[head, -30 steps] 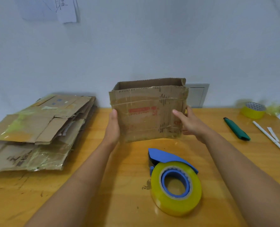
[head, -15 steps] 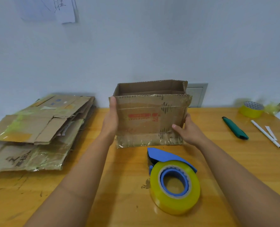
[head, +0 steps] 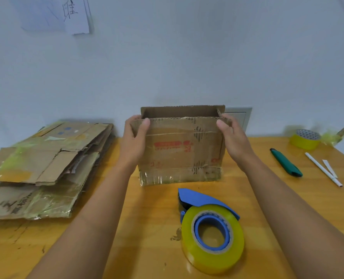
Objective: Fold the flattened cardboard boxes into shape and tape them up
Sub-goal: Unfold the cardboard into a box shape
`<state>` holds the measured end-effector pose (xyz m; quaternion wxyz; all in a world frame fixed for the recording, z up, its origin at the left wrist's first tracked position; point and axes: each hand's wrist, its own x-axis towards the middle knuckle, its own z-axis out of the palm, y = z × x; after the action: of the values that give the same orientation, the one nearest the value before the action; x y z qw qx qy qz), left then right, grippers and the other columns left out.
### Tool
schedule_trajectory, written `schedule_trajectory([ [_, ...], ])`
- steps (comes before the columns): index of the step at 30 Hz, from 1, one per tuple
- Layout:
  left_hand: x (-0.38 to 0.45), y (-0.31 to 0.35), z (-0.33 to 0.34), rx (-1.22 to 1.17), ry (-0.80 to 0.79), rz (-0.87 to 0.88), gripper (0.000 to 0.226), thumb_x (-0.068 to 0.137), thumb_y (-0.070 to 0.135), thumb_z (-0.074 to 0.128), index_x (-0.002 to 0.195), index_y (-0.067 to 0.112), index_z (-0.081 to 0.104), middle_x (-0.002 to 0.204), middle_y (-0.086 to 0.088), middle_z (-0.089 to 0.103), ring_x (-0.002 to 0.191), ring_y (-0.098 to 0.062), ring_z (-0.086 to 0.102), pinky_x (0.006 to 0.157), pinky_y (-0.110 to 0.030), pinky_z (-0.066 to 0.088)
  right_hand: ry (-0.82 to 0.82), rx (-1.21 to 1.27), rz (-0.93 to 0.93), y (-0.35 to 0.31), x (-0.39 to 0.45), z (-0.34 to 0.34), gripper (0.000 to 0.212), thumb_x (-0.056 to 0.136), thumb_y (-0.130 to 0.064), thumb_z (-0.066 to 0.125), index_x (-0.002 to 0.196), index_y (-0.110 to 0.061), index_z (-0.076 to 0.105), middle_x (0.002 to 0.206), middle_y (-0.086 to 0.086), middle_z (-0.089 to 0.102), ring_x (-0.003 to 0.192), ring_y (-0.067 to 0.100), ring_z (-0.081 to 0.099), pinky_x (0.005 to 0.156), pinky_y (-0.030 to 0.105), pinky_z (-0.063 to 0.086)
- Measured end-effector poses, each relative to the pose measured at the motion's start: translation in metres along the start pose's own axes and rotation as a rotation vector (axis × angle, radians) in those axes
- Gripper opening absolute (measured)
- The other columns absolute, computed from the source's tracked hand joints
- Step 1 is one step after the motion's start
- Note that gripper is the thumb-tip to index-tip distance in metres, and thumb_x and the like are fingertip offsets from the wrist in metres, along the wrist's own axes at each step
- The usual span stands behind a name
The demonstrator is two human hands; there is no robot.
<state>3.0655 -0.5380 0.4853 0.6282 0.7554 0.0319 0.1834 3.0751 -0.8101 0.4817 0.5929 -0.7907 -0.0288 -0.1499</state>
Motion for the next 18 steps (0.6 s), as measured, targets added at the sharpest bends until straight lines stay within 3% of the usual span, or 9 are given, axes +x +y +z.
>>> schedule_trajectory([
  [2, 0.001, -0.005, 0.000, 0.015, 0.004, 0.012, 0.025, 0.090, 0.064, 0.054, 0.103, 0.043, 0.057, 0.101, 0.019, 0.066, 0.094, 0.000, 0.062, 0.067, -0.021, 0.046, 0.008, -0.024, -0.035, 0.004, -0.001, 0.002, 0.016, 0.085, -0.069, 0.050, 0.098, -0.062, 0.057, 0.120, -0.013, 0.062, 0.114, 0.009, 0.056, 0.101, 0.045, 0.048],
  [3, 0.002, -0.006, -0.001, 0.013, 0.017, 0.007, 0.023, 0.090, 0.063, 0.056, 0.099, 0.041, 0.060, 0.095, 0.019, 0.069, 0.088, 0.002, 0.064, 0.063, -0.016, 0.047, 0.015, -0.020, -0.063, 0.006, 0.000, 0.002, 0.010, 0.091, -0.063, 0.051, 0.094, -0.060, 0.060, 0.116, -0.011, 0.064, 0.111, 0.009, 0.058, 0.100, 0.048, 0.049],
  [5, 0.004, -0.007, -0.002, 0.006, 0.040, -0.006, 0.028, 0.089, 0.062, 0.059, 0.096, 0.035, 0.064, 0.084, 0.028, 0.069, 0.077, 0.011, 0.064, 0.051, -0.006, 0.045, 0.027, -0.008, -0.089, 0.008, 0.001, 0.002, 0.018, 0.097, -0.053, 0.051, 0.103, -0.045, 0.066, 0.115, -0.006, 0.066, 0.110, 0.010, 0.061, 0.099, 0.050, 0.050],
  [7, 0.005, -0.006, -0.004, 0.015, 0.063, -0.018, 0.033, 0.088, 0.063, 0.059, 0.094, 0.031, 0.065, 0.080, 0.030, 0.068, 0.072, 0.014, 0.062, 0.048, -0.005, 0.043, 0.037, -0.024, -0.071, 0.009, 0.003, 0.003, 0.035, 0.100, -0.052, 0.047, 0.119, -0.030, 0.066, 0.125, -0.003, 0.064, 0.118, 0.014, 0.059, 0.103, 0.051, 0.047],
  [9, 0.006, -0.008, -0.004, 0.029, 0.074, -0.020, 0.040, 0.087, 0.068, 0.057, 0.095, 0.029, 0.066, 0.084, 0.019, 0.071, 0.074, 0.010, 0.063, 0.054, -0.012, 0.045, 0.058, -0.051, -0.044, 0.010, 0.004, 0.004, 0.044, 0.101, -0.054, 0.045, 0.128, -0.024, 0.063, 0.132, -0.002, 0.062, 0.122, 0.017, 0.057, 0.105, 0.051, 0.046],
  [15, 0.007, -0.013, -0.005, 0.043, 0.078, 0.008, 0.038, 0.093, 0.063, 0.053, 0.105, 0.028, 0.064, 0.099, 0.013, 0.067, 0.086, -0.001, 0.063, 0.066, -0.025, 0.048, 0.140, -0.021, -0.020, 0.015, 0.002, 0.005, 0.034, 0.101, -0.051, 0.047, 0.111, -0.024, 0.064, 0.104, 0.001, 0.068, 0.099, 0.025, 0.064, 0.086, 0.050, 0.055],
  [18, 0.010, -0.016, -0.005, 0.045, 0.089, 0.044, 0.042, 0.094, 0.057, 0.057, 0.127, 0.032, 0.053, 0.121, 0.013, 0.057, 0.096, 0.002, 0.054, 0.070, -0.023, 0.046, 0.213, -0.022, -0.019, 0.019, 0.004, 0.004, 0.028, 0.100, -0.049, 0.052, 0.110, -0.023, 0.057, 0.101, -0.009, 0.063, 0.095, 0.013, 0.062, 0.076, 0.036, 0.052],
])
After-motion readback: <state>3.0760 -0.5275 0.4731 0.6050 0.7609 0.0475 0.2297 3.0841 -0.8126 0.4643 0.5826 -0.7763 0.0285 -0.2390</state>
